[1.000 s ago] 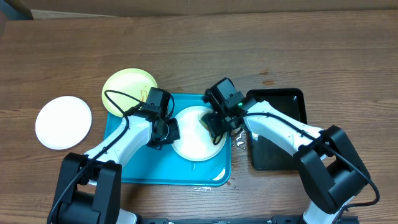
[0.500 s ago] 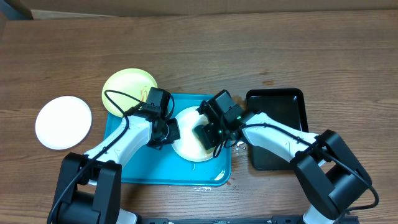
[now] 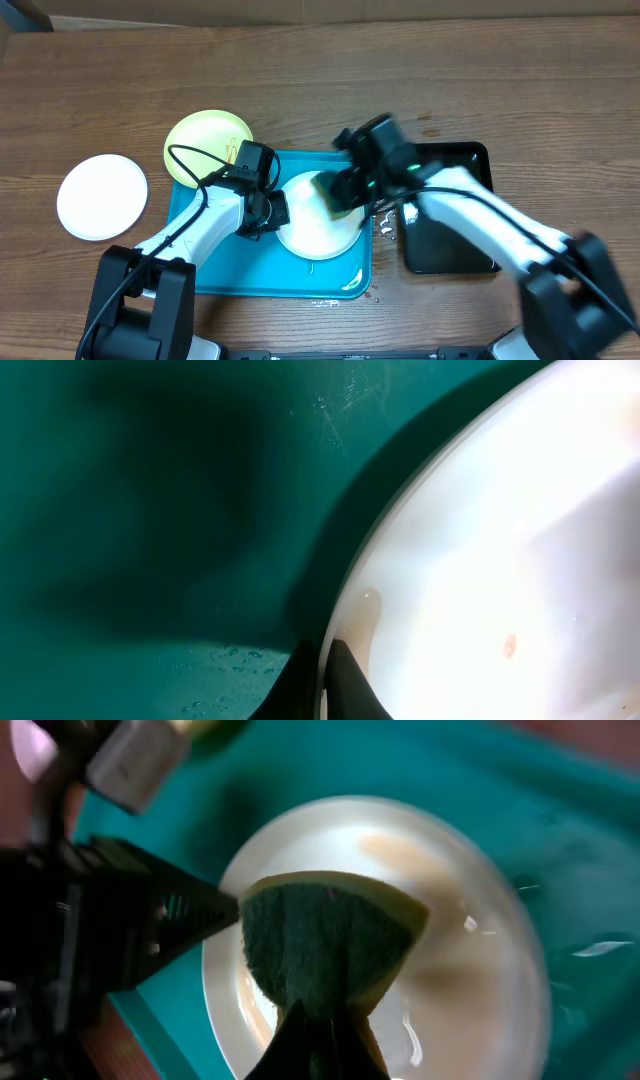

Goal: Clean dirty plates on tray and stack at the side
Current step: 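Return the sponge to the black tray with the right gripper, then tilt the white plate up over the teal tray with the left gripper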

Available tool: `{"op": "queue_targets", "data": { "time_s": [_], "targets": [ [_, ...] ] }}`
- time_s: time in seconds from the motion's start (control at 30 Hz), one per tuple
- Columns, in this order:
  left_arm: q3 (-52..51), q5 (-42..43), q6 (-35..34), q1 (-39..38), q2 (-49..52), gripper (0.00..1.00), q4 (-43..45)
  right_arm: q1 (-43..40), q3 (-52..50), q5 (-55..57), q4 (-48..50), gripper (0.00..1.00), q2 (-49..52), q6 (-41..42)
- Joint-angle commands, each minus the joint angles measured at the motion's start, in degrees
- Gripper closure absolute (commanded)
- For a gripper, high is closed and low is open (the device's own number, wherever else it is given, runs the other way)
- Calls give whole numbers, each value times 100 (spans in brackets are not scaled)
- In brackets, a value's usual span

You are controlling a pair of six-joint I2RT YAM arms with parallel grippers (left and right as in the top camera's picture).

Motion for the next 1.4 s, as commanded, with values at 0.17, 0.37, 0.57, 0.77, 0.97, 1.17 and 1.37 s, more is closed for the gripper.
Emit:
{"op": "queue_targets", "data": {
  "time_s": [0.17, 0.37, 0.57, 0.77, 0.97, 1.17, 1.37],
  "targets": [
    [15, -232, 289, 0, 52, 96, -133, -1388, 166, 964, -1679, 96, -879, -170],
    [251, -1241, 227, -9, -409, 96, -654, -2221, -175, 1799, -2037, 96, -866, -125],
    [597, -2157, 223, -184, -1174, 96, -1141, -2629, -846, 2306, -1379, 96, -813, 61],
    [651, -3611, 264, -850, -1832, 96, -1360, -2671, -1429, 2413, -610, 77, -811, 70],
    [651, -4811, 313, -1714, -2135, 96, -1412, -2669, -1438, 2409, -636, 0, -811, 70],
    [651, -6642, 638, -2763, -2140, 96, -1423, -2669, -1438, 2409, -621, 0, -811, 68],
    [651, -8618, 1207, -3832, -2140, 96, -1333, -2669, -1438, 2409, -619, 0, -811, 70]
  ]
}}
